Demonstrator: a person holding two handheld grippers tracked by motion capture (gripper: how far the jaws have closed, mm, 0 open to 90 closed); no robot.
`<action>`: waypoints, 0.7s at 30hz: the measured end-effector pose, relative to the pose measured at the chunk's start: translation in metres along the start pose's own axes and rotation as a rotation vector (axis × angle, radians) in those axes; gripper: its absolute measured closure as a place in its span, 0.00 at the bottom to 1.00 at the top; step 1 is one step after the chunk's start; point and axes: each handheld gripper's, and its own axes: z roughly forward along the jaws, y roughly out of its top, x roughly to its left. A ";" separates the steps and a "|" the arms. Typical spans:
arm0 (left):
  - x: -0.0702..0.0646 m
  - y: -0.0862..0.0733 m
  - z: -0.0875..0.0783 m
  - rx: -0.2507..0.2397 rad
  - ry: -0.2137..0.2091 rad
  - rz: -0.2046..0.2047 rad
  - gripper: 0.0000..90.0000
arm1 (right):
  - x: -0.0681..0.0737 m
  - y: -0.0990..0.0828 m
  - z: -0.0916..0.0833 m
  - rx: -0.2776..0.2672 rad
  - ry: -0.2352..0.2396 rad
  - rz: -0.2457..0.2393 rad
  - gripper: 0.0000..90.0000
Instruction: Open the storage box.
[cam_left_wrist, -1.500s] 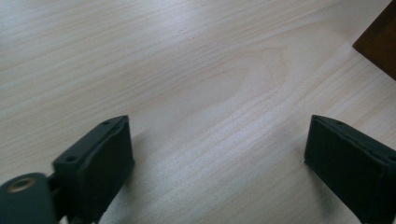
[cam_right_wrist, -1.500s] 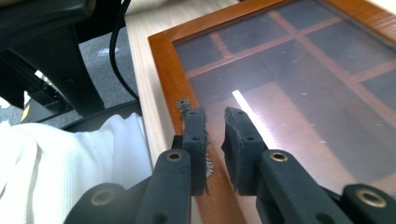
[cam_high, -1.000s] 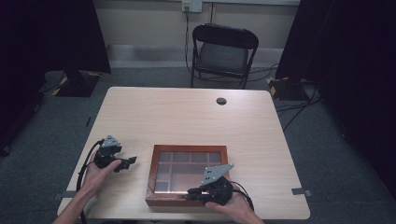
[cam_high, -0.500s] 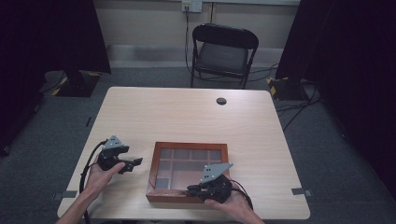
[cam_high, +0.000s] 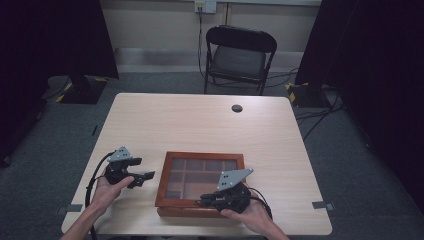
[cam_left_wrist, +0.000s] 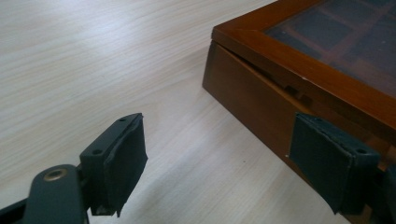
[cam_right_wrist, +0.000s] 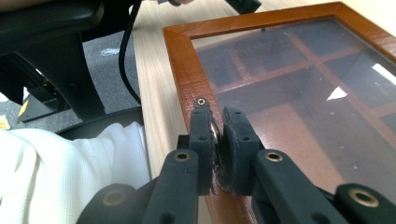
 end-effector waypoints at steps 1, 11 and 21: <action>-0.001 0.000 0.000 0.001 0.007 0.011 0.20 | 0.000 0.002 -0.002 -0.001 -0.001 0.000 0.92; -0.014 0.004 -0.001 -0.031 -0.038 0.043 0.20 | -0.002 0.019 -0.015 -0.020 -0.018 -0.004 0.93; -0.029 0.006 0.005 -0.044 -0.113 0.109 0.19 | -0.004 0.025 -0.019 -0.025 -0.018 0.002 0.93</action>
